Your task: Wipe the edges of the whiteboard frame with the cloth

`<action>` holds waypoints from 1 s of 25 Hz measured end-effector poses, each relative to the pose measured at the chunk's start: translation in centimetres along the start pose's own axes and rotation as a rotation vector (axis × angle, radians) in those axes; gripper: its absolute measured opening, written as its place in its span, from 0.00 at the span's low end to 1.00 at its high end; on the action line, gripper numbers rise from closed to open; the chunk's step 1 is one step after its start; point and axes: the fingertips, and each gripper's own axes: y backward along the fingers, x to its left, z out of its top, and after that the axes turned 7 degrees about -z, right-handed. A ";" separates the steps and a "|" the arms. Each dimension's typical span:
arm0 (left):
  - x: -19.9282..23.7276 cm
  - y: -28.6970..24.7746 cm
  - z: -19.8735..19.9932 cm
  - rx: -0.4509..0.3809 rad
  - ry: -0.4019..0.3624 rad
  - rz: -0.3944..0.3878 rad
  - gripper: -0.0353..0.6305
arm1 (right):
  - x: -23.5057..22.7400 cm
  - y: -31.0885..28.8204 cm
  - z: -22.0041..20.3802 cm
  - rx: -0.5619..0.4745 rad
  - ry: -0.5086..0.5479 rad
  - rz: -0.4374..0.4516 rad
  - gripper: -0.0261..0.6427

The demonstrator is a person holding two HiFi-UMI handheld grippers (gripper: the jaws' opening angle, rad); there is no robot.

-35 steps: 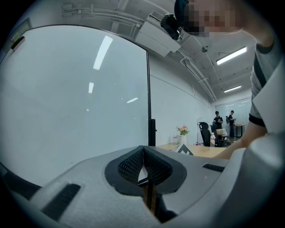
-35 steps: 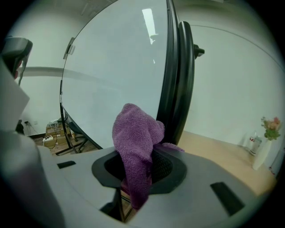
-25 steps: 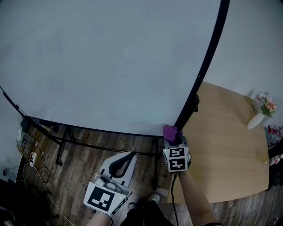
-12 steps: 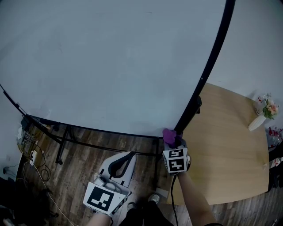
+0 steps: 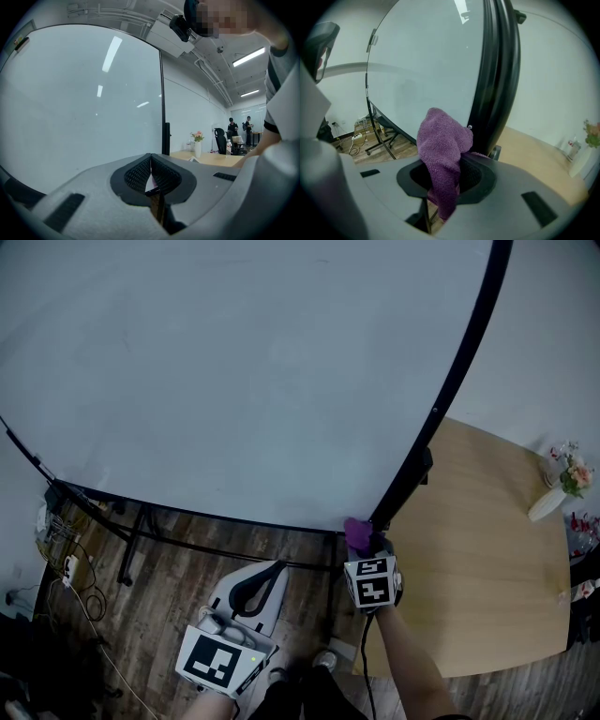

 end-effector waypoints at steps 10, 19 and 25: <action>0.3 -0.1 0.0 -0.003 -0.017 0.012 0.08 | 0.3 -0.6 -0.6 0.017 0.006 0.015 0.19; -0.2 1.0 0.8 0.003 -0.039 0.030 0.08 | 0.7 1.2 -0.3 -0.038 -0.050 0.037 0.19; -0.6 2.4 0.8 -0.007 -0.048 0.008 0.08 | 1.4 4.4 1.1 -0.098 -0.081 0.040 0.19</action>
